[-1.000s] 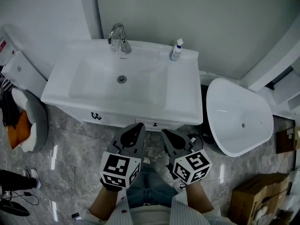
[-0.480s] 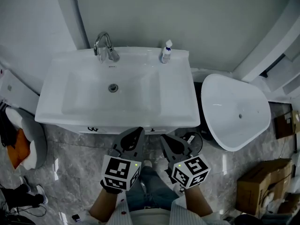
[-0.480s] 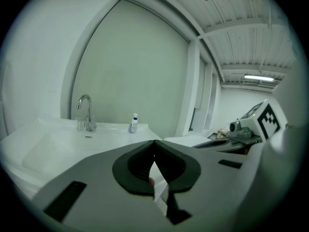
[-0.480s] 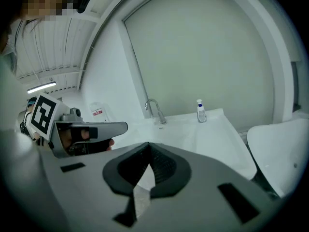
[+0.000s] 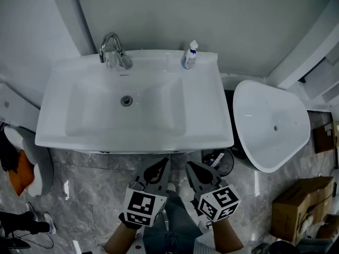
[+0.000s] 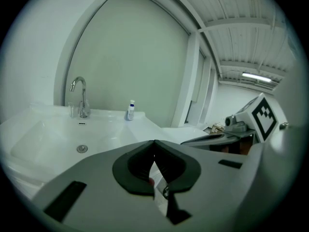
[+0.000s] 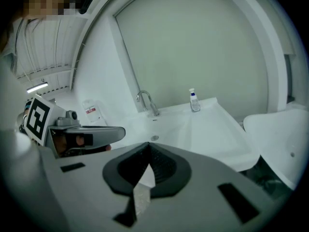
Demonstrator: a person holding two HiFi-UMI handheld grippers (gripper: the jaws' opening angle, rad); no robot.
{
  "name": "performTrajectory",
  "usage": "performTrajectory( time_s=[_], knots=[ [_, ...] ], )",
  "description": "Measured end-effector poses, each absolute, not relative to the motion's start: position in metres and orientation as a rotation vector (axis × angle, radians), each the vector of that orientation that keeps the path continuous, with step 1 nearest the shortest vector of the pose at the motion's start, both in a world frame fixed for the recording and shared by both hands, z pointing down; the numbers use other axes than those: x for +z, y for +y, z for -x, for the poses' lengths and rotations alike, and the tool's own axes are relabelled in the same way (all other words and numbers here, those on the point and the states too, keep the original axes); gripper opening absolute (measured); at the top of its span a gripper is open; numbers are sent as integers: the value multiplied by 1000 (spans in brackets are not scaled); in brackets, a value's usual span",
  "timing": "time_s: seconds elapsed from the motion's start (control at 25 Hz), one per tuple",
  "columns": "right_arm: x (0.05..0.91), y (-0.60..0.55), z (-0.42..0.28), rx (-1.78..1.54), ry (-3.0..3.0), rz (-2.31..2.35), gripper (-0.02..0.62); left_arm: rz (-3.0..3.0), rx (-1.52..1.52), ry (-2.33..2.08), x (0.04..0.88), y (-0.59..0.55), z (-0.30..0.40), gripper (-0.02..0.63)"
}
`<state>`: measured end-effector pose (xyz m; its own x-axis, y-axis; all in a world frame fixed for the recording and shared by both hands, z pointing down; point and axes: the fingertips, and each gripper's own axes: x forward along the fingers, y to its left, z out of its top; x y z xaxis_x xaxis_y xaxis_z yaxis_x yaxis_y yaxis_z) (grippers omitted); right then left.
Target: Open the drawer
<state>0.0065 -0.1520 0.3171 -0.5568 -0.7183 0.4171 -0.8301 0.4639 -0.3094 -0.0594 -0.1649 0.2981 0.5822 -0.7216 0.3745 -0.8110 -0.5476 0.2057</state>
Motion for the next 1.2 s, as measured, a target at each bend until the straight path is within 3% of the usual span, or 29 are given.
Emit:
performTrajectory(
  time_s=[1.2],
  knots=[
    [550,-194,-29,791,-2372,-1228,10,-2366,537,-1128,532,-184,18,17]
  ],
)
